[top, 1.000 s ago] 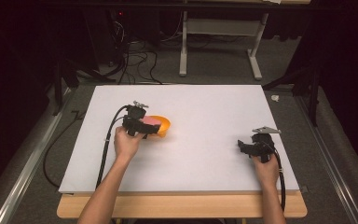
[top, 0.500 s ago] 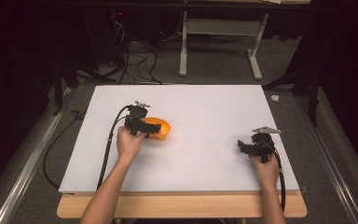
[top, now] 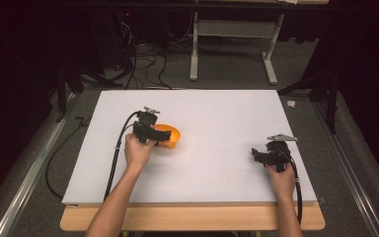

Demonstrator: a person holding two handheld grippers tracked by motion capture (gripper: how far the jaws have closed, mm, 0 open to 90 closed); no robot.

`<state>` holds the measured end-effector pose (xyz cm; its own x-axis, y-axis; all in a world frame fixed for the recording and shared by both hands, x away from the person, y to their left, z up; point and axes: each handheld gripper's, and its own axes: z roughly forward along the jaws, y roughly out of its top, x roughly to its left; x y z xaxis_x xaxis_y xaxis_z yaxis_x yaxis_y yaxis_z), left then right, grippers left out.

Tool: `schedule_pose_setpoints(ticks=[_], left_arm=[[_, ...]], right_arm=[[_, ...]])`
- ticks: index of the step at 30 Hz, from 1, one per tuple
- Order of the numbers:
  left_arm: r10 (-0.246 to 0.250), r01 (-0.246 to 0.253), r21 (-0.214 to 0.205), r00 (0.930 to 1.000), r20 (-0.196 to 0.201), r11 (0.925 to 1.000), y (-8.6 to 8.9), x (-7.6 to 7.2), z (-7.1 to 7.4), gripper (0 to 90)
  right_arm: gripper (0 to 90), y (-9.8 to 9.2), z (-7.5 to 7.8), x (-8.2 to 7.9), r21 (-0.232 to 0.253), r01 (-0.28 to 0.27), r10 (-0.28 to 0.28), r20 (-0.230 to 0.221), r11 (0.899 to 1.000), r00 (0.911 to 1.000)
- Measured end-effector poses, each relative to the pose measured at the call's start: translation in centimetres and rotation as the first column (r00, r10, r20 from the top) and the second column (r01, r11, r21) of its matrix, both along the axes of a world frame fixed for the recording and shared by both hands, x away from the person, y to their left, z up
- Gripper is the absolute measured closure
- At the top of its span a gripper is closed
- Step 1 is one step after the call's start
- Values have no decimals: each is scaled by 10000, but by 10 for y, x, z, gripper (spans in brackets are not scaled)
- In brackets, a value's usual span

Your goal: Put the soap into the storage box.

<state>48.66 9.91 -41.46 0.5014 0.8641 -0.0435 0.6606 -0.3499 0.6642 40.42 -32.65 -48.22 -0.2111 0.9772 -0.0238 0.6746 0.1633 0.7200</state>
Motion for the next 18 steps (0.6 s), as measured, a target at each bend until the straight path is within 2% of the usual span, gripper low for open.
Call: schedule_pose_setpoints(ticks=[18], left_arm=[[-152,150,114,9998,117,9998,0,-1,0,142]], right_arm=[[242,0,0,0,5,-1,1,-3,10000,10000]])
